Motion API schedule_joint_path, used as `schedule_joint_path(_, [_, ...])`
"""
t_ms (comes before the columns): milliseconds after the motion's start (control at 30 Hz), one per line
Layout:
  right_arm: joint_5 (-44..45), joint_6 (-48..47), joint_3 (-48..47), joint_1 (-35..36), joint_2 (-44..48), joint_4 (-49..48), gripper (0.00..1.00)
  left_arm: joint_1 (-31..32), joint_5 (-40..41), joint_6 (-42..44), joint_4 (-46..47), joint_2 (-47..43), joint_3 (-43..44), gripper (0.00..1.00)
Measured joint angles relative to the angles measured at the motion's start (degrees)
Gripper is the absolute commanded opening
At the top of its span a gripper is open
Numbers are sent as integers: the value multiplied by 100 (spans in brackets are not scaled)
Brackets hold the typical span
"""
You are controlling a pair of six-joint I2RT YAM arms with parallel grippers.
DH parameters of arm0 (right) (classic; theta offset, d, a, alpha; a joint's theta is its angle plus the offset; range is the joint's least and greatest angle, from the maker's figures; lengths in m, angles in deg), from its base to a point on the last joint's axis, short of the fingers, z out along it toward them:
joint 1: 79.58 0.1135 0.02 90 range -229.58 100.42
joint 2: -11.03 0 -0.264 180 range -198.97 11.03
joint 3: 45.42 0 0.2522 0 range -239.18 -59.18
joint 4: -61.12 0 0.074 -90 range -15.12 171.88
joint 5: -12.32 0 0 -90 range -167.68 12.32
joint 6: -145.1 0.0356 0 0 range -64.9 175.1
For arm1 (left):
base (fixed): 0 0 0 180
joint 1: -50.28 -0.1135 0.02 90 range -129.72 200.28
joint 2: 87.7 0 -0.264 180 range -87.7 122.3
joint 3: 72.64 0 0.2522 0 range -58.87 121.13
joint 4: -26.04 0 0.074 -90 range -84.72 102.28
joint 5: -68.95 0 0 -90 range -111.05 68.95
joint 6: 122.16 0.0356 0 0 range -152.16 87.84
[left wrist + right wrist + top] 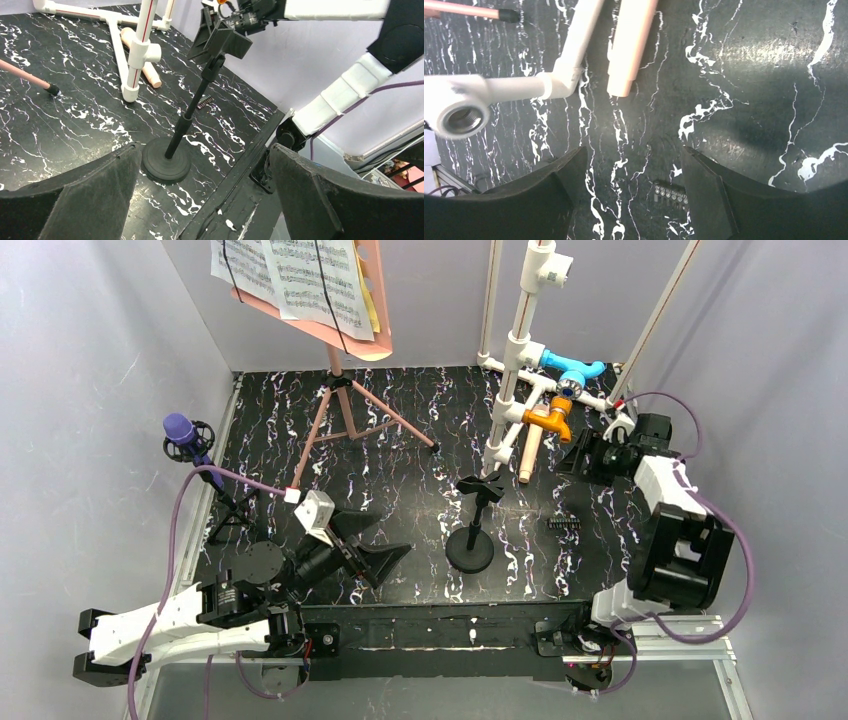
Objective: Pack up the instrument practice props
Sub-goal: Pick up the microphone stand at the center of the board.
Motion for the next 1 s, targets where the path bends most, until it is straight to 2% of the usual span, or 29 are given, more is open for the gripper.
schedule_joint_path(267, [-181, -413, 356, -72, 1198, 337, 78, 0, -22, -37, -15, -11, -63, 100])
schedule_joint_path(567, [-251, -1174, 378, -107, 2321, 1134, 80, 0, -72, -35, -33, -66, -63, 100])
schedule_joint_path(1000, [-929, -1596, 356, -109, 2929, 1591, 80, 0, -275, 146, -24, -39, -90, 100])
